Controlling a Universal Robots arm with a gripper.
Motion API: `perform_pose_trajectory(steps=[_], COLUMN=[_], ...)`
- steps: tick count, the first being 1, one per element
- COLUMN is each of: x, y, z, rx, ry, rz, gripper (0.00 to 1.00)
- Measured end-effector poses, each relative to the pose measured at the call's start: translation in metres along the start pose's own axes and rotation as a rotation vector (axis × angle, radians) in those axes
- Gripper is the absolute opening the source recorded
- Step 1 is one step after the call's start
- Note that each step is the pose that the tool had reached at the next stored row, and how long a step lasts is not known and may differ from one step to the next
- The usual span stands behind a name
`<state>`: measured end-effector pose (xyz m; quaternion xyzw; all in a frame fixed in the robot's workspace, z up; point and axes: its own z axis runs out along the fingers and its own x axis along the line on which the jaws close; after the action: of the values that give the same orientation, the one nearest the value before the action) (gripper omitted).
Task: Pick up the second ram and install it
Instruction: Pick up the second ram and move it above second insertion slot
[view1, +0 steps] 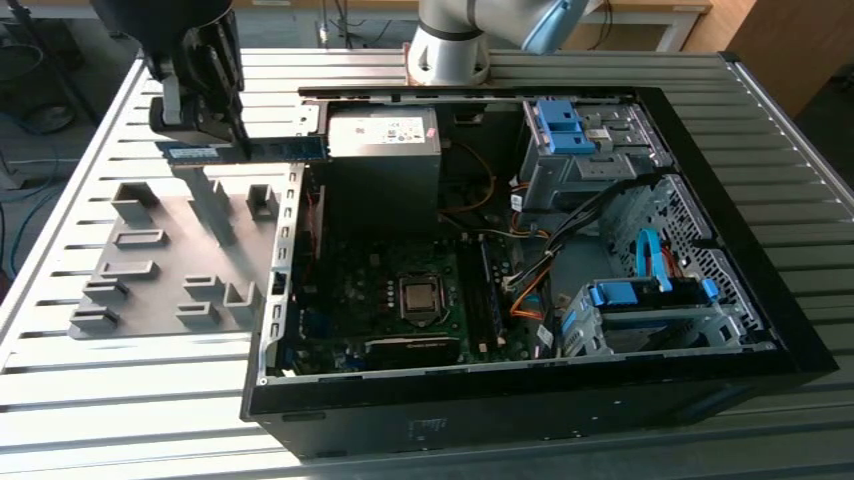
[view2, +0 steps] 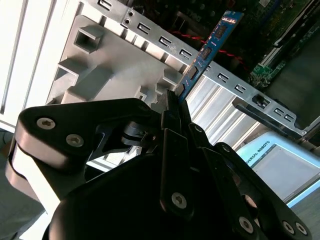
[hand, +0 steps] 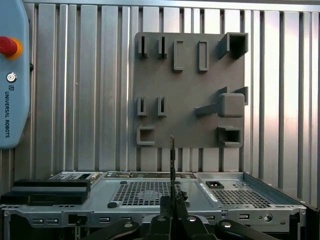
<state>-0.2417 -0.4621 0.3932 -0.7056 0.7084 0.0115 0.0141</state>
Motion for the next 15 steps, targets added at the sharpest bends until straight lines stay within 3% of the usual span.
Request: perform_pose_trajectory(steps=[15], x=[-0.0001], y=[-0.0166], z=[0.0001], rx=[0.0000], ry=[0.0000], rz=[0.000], gripper=[0.14])
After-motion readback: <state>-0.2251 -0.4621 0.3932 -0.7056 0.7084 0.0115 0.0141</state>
